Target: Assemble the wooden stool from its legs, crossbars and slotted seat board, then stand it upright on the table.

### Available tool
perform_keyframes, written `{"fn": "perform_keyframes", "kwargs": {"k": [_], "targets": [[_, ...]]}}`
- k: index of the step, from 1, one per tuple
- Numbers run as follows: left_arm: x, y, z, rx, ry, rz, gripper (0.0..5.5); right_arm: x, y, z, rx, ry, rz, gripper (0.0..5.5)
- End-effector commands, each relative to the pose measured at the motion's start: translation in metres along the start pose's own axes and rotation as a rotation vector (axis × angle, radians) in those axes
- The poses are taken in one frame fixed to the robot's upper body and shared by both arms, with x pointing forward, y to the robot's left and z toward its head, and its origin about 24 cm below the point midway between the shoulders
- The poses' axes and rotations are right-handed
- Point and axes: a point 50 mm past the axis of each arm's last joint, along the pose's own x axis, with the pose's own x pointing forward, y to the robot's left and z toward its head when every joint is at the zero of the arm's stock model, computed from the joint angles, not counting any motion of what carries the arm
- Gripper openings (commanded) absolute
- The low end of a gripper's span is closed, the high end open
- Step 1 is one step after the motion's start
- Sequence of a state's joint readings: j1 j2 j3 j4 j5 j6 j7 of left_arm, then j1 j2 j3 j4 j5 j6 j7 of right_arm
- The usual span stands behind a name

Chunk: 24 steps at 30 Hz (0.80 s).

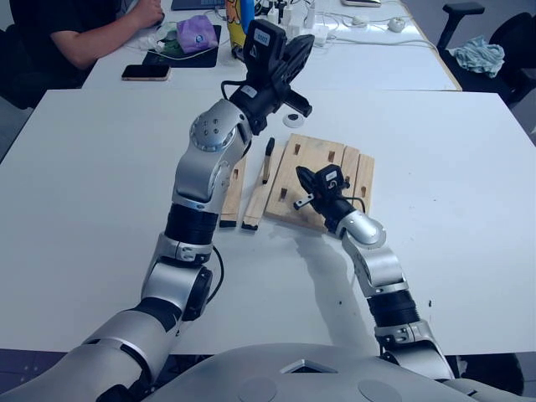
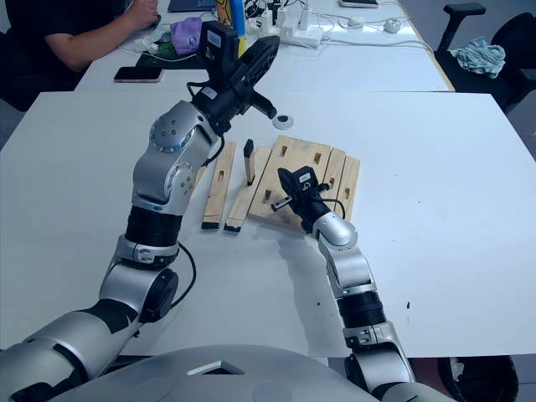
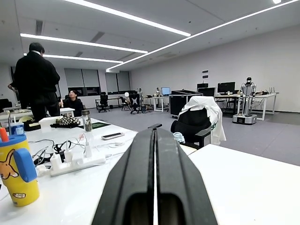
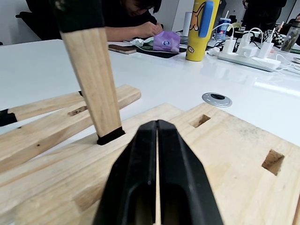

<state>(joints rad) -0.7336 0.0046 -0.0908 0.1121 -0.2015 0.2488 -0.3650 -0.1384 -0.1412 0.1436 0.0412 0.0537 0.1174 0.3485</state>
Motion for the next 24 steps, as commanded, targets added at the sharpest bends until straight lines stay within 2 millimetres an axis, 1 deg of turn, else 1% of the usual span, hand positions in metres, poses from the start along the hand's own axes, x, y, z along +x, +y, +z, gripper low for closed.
{"fn": "perform_keyframes", "kwargs": {"k": [1,2,4,5,6,8,9,15,18,19,21,23,24], "targets": [[-0.003,0.002,-0.029,0.018,0.209,-0.003,0.02,0.001,-0.001,0.001,-0.019,0.012,-0.003,0.00],[-0.006,0.003,-0.038,-0.009,0.262,0.009,0.02,0.001,-0.001,0.001,-0.019,0.013,-0.004,0.00],[-0.016,0.002,-0.067,-0.061,0.453,-0.013,0.02,0.001,-0.001,0.001,-0.019,0.013,-0.007,0.00],[-0.023,0.001,-0.082,-0.102,0.549,-0.019,0.02,0.001,-0.001,0.001,-0.018,0.014,-0.011,0.00],[-0.034,-0.001,-0.099,-0.120,0.681,-0.046,0.02,0.002,0.000,0.002,-0.017,0.015,-0.010,0.00],[-0.046,0.004,-0.114,-0.142,0.764,-0.020,0.02,0.003,0.001,0.004,-0.014,0.012,-0.013,0.00],[-0.048,0.006,-0.116,-0.136,0.777,-0.016,0.02,0.004,0.001,0.005,-0.012,0.010,-0.015,0.00],[-0.031,0.014,-0.091,-0.083,0.632,0.024,0.02,0.004,0.000,0.003,-0.006,0.018,-0.032,0.00],[-0.016,0.017,-0.060,-0.013,0.414,0.059,0.02,0.004,0.000,0.001,-0.009,0.026,-0.029,0.00],[-0.012,0.018,-0.046,0.021,0.326,0.074,0.02,0.004,0.000,0.000,-0.009,0.027,-0.029,0.00],[-0.008,0.016,-0.025,0.090,0.190,0.083,0.02,0.004,-0.001,0.000,-0.008,0.029,-0.030,0.00],[-0.008,0.012,-0.013,0.144,0.121,0.090,0.02,0.004,-0.001,0.000,-0.007,0.028,-0.030,0.00],[-0.009,0.010,-0.011,0.158,0.104,0.095,0.02,0.004,-0.001,-0.001,-0.007,0.028,-0.030,0.00]]}}
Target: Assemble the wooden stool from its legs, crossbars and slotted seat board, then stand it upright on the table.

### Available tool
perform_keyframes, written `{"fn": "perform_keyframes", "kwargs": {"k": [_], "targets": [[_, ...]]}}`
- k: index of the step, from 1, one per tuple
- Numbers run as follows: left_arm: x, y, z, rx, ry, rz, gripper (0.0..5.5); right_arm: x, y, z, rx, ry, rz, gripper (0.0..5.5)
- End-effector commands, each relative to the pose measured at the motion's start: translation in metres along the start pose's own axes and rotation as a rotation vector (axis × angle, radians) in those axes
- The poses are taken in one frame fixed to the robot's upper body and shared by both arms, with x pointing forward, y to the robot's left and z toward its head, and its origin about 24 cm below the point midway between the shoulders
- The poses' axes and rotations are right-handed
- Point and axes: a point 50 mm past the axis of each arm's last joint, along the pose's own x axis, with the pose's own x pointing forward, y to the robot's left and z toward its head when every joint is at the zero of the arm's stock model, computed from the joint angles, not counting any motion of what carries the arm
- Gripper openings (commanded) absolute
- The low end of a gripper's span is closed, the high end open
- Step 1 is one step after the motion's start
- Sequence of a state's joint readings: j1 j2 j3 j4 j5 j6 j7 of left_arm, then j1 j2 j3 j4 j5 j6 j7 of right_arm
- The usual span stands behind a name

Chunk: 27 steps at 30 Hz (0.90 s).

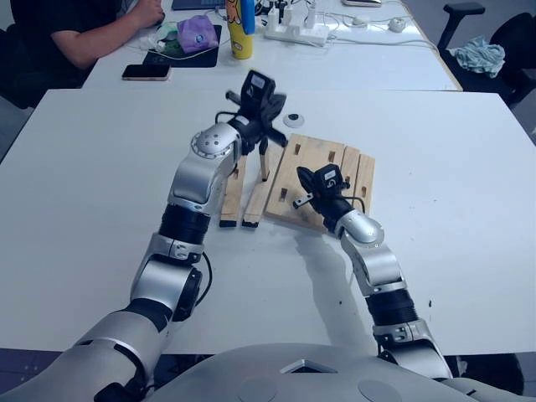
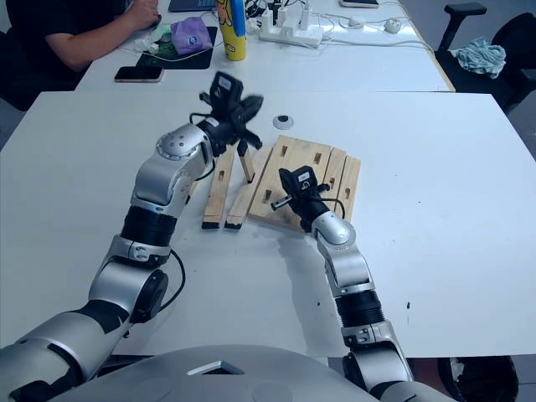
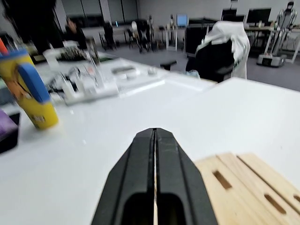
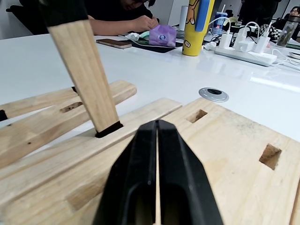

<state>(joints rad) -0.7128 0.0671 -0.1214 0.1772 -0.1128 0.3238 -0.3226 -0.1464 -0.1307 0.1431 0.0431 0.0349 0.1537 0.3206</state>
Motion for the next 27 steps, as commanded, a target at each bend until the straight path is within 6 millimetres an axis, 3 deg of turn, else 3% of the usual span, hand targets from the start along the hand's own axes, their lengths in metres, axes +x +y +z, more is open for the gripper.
{"fn": "perform_keyframes", "kwargs": {"k": [1,5,6,10,12,14,18,23,27], "targets": [[-0.004,-0.005,0.021,0.075,-0.118,0.030,0.02,0.002,-0.001,0.001,-0.007,-0.002,-0.003,0.00],[-0.007,-0.007,0.029,0.076,-0.157,0.041,0.02,0.002,0.000,0.000,-0.006,0.000,0.004,0.00],[-0.006,-0.007,0.018,0.051,-0.080,0.032,0.02,0.001,0.000,0.000,-0.007,0.000,0.005,0.00],[-0.014,-0.012,-0.059,-0.128,0.349,-0.041,0.02,0.001,0.002,-0.001,-0.005,0.000,0.008,0.00],[-0.024,-0.017,-0.085,-0.161,0.508,-0.103,0.02,0.001,0.004,-0.001,-0.001,0.001,0.010,0.00],[-0.028,-0.016,-0.094,-0.154,0.567,-0.110,0.02,0.001,0.005,-0.002,0.004,0.001,0.006,0.00],[-0.022,-0.005,-0.083,-0.126,0.502,-0.052,0.02,0.000,0.006,-0.002,0.008,0.004,0.006,0.00],[-0.016,0.015,-0.042,-0.014,0.231,0.110,0.02,-0.001,0.005,-0.004,0.010,0.010,0.004,0.00],[-0.030,0.020,-0.018,0.072,0.055,0.213,0.02,-0.002,0.004,-0.004,0.009,0.011,0.003,0.00]]}}
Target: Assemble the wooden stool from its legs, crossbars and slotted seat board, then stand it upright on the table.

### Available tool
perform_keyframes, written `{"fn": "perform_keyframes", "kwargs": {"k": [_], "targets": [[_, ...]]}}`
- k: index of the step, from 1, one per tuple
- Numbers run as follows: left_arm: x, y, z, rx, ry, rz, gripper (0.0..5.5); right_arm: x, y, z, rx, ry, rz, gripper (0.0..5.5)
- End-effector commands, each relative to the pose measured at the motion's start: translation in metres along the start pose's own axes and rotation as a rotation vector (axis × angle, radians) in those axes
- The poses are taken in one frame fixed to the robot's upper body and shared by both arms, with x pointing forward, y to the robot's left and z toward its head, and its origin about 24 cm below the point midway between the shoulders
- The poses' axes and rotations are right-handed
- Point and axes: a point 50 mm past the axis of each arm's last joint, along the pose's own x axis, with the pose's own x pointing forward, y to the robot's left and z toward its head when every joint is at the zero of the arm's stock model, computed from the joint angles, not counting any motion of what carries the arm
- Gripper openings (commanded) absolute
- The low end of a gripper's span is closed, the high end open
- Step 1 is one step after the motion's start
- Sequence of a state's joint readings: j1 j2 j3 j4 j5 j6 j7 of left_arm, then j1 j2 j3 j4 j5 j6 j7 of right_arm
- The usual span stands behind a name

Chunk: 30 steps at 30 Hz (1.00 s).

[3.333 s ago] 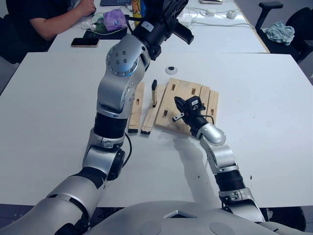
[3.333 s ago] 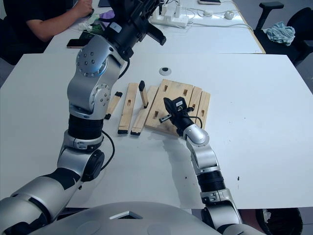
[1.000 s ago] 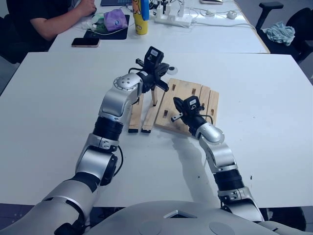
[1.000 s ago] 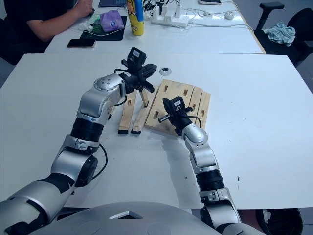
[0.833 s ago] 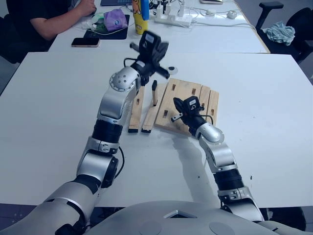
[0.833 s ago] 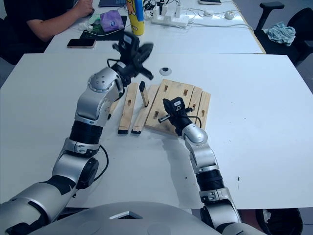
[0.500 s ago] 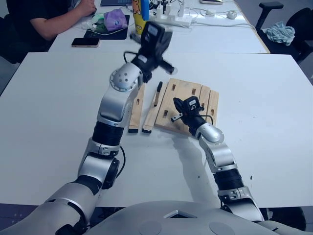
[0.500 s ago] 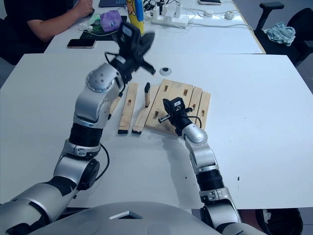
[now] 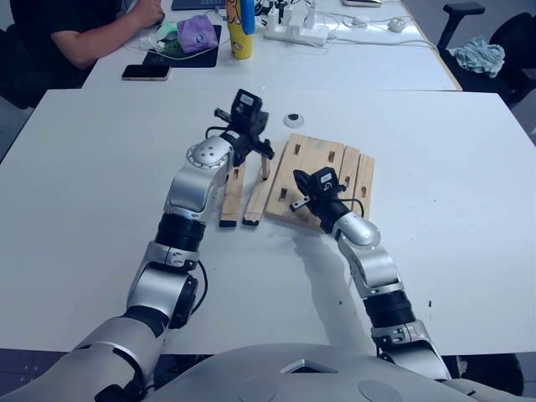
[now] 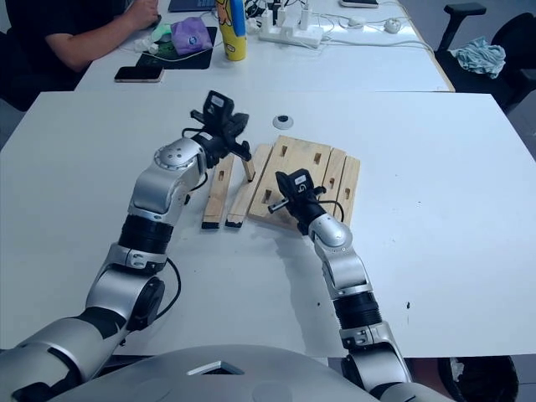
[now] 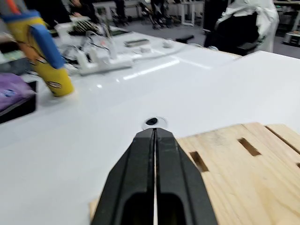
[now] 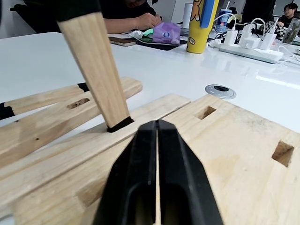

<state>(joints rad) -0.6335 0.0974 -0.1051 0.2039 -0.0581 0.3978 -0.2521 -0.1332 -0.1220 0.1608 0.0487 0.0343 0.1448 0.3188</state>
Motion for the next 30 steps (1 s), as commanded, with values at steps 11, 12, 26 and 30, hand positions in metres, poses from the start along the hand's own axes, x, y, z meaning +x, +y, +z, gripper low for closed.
{"fn": "perform_keyframes", "kwargs": {"k": [11,12,26,30], "targets": [[-0.115,-0.010,-0.032,-0.100,0.226,0.031,0.85,-0.012,-0.025,0.006,0.058,-0.004,-0.135,0.00],[-0.118,-0.015,-0.036,-0.129,0.267,-0.009,0.96,-0.012,-0.027,0.007,0.061,-0.007,-0.146,0.00],[-0.104,-0.037,-0.057,-0.118,0.529,-0.149,2.33,-0.010,-0.022,0.010,0.077,-0.017,-0.152,0.00],[-0.096,-0.043,-0.059,-0.129,0.543,-0.154,2.33,-0.009,-0.019,0.010,0.082,-0.016,-0.150,0.00]]}}
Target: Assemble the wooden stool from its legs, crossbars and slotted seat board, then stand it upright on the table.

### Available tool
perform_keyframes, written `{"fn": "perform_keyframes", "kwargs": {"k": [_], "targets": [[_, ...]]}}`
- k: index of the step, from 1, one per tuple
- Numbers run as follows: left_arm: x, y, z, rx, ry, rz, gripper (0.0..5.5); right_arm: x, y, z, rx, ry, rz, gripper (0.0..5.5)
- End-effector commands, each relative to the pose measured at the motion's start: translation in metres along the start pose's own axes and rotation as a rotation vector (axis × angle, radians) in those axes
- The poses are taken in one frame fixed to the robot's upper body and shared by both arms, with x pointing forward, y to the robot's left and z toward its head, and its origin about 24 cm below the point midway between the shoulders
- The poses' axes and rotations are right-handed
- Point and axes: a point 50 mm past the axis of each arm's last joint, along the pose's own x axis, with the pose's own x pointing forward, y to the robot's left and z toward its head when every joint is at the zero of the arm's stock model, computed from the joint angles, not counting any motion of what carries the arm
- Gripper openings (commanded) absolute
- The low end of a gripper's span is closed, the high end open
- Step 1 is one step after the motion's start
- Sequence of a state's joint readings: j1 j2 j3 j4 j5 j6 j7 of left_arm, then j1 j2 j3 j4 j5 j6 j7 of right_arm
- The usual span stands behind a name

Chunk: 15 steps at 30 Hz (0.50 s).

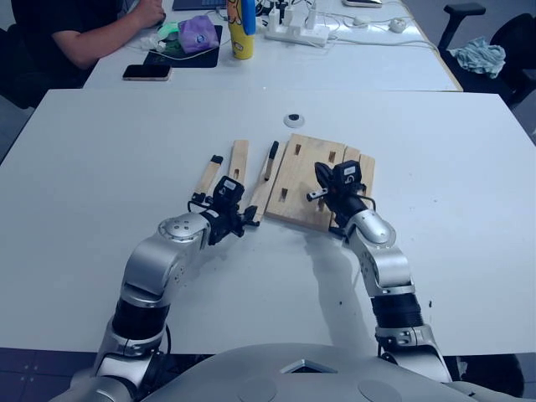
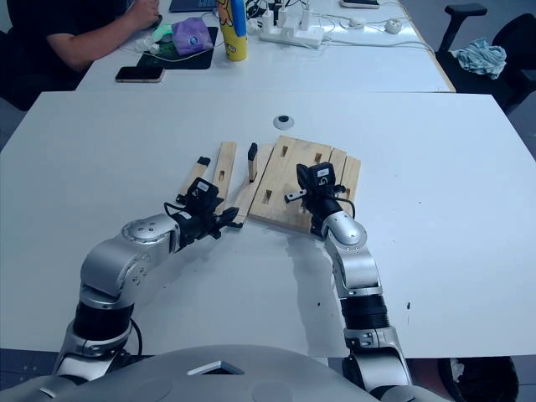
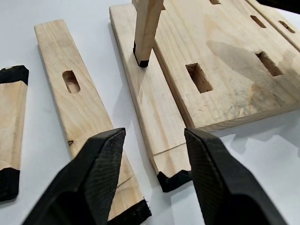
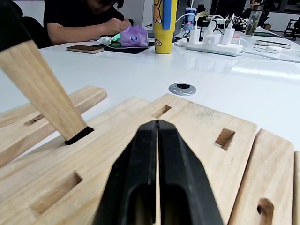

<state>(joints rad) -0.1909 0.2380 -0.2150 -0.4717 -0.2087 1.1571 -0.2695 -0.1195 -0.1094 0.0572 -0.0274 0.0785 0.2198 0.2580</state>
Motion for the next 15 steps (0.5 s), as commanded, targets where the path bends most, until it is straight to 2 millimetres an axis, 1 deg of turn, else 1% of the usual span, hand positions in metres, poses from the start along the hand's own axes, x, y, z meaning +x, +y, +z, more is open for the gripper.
{"fn": "perform_keyframes", "kwargs": {"k": [1,3,7,8,9,11,15], "targets": [[0.009,-0.006,0.005,0.009,0.008,-0.003,2.33,0.001,0.004,0.001,0.008,0.001,0.001,0.00],[0.012,-0.009,0.006,-0.014,0.001,-0.016,2.33,0.001,0.005,0.001,0.010,0.002,0.002,0.00],[0.015,-0.005,0.007,0.029,0.010,0.027,2.33,0.001,0.006,0.001,0.008,0.003,0.004,0.00],[0.016,-0.004,0.007,0.032,0.013,0.038,2.36,0.001,0.006,0.001,0.008,0.003,0.003,0.21],[0.017,-0.003,0.007,0.034,0.015,0.042,2.36,0.001,0.006,0.001,0.016,0.000,0.004,0.24],[0.018,-0.002,0.006,0.032,0.020,0.051,2.36,0.001,0.008,0.002,0.025,-0.005,0.016,0.55],[0.022,-0.002,0.001,0.018,0.041,0.021,2.36,0.002,0.010,0.003,0.021,-0.010,0.031,1.12]]}}
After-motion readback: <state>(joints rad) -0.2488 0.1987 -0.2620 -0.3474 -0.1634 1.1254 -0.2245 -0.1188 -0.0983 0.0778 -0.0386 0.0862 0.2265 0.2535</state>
